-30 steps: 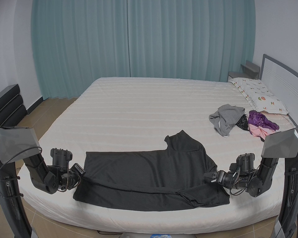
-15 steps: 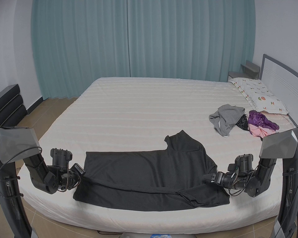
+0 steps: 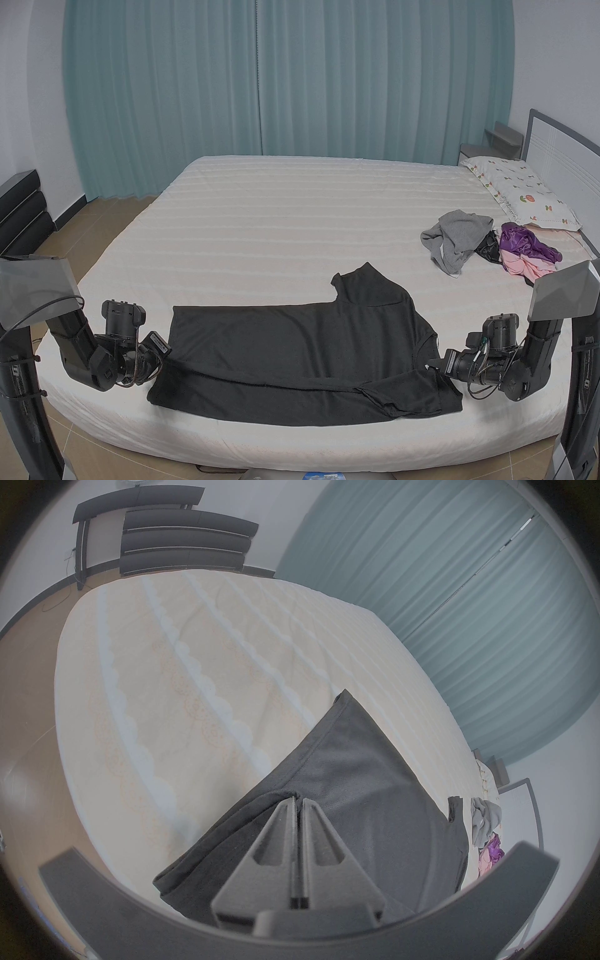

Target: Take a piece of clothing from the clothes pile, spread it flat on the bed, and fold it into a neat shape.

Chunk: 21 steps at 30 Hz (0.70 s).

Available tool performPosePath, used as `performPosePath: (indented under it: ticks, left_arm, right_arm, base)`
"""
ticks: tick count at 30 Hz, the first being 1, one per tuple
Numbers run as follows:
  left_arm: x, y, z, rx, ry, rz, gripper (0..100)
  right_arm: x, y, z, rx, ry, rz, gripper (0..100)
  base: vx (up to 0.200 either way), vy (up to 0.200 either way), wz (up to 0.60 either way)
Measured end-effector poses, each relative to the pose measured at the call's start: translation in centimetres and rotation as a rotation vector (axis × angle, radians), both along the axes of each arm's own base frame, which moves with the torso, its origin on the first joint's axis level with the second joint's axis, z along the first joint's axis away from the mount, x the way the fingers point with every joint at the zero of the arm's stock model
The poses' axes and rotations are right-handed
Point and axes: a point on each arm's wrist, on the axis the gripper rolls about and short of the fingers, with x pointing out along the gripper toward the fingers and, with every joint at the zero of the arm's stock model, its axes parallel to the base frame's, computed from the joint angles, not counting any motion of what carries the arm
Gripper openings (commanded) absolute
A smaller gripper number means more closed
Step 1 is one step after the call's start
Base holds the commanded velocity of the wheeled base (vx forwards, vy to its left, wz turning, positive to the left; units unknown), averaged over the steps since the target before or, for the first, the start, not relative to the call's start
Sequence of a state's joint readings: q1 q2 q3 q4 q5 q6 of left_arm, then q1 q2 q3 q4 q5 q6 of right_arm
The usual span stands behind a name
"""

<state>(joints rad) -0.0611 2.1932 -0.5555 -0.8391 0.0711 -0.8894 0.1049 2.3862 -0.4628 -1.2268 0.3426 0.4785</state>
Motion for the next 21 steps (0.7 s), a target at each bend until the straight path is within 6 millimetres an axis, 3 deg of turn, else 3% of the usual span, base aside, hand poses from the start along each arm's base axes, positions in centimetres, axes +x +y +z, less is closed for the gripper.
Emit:
performPosePath:
  ticks: [21]
  left_arm:
    - [-1.7,0.4,2.4,-0.013,0.011,0.000,0]
  right_arm:
    - [-2.9,-1.2,4.0,0.123,-0.073,-0.016,0]
  base:
    - [0.000,0.000,0.00]
